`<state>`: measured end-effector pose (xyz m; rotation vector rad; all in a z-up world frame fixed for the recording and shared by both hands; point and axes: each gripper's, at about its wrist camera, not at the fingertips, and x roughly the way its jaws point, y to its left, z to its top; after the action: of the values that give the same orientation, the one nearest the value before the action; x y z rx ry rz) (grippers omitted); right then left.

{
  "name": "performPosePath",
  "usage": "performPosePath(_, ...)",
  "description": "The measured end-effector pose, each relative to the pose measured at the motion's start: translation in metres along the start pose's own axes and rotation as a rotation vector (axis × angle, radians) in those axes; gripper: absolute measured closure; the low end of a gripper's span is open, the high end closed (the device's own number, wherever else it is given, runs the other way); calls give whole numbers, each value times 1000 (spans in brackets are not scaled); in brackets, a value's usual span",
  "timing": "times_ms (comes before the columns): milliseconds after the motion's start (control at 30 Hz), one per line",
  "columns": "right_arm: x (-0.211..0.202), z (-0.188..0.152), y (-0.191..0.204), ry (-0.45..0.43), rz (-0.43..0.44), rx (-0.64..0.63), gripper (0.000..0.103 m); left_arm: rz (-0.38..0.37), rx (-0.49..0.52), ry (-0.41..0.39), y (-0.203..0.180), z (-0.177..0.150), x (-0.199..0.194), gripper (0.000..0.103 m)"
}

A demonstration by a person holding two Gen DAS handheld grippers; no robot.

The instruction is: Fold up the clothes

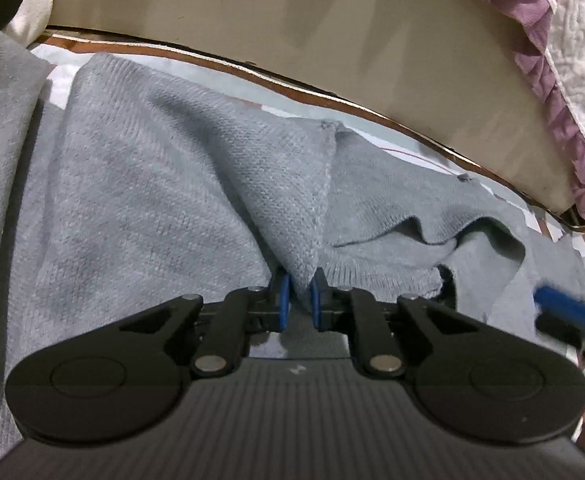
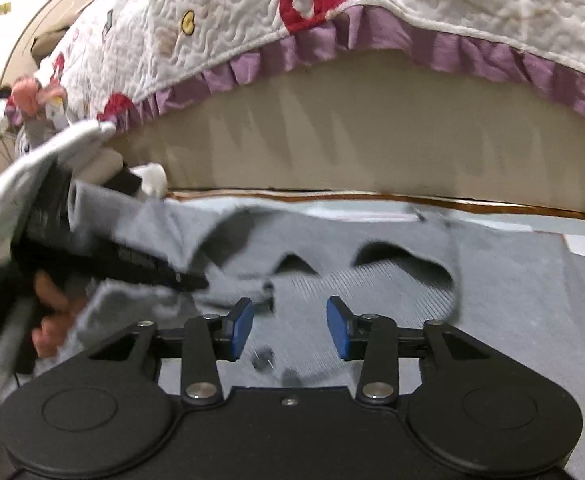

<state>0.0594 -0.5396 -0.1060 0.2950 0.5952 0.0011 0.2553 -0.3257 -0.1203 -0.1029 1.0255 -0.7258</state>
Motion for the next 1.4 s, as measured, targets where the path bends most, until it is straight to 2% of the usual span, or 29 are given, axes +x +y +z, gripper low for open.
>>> performPosePath(33,8,10,0,22,29,20,53,-5,-5,0,1,0,0,92)
performPosePath(100,27,29,1,67,86,58,42,-15,-15,1,4,1,0,92)
performPosePath(267,99,59,-4,262,114,156,41,-25,-17,-4,6,-1,0,92)
performPosePath(367,129,55,-15,376,63,252,41,-33,-24,-6,8,-2,0,92)
performPosePath(467,139,42,-21,430,134,345,40,-26,-43,-14,7,-2,-6,92)
performPosePath(533,132,33,-17,392,157,331,43,-23,-39,-66,4,-4,-21,92)
performPosePath(600,126,25,-14,354,179,318,69,-16,9,-141,-8,0,-37,92)
performPosePath(667,118,15,-13,301,197,311,90,2,51,-200,-18,6,-49,92)
performPosePath(767,98,6,-29,103,252,418,93,37,90,-253,-27,14,-61,92)
performPosePath(900,78,8,-31,-43,271,429,94,107,121,-239,-22,8,-53,92)
performPosePath(1000,68,15,-24,-100,260,362,94,121,62,-198,-8,2,-45,92)
performPosePath(1133,59,25,-15,-143,227,253,94,138,36,-182,0,-2,-40,92)
performPosePath(1333,49,22,2,-157,146,91,94,141,55,-175,-2,-4,-37,92)
performPosePath(1400,47,14,13,-136,122,2,94,135,68,-177,-4,-4,-38,92)
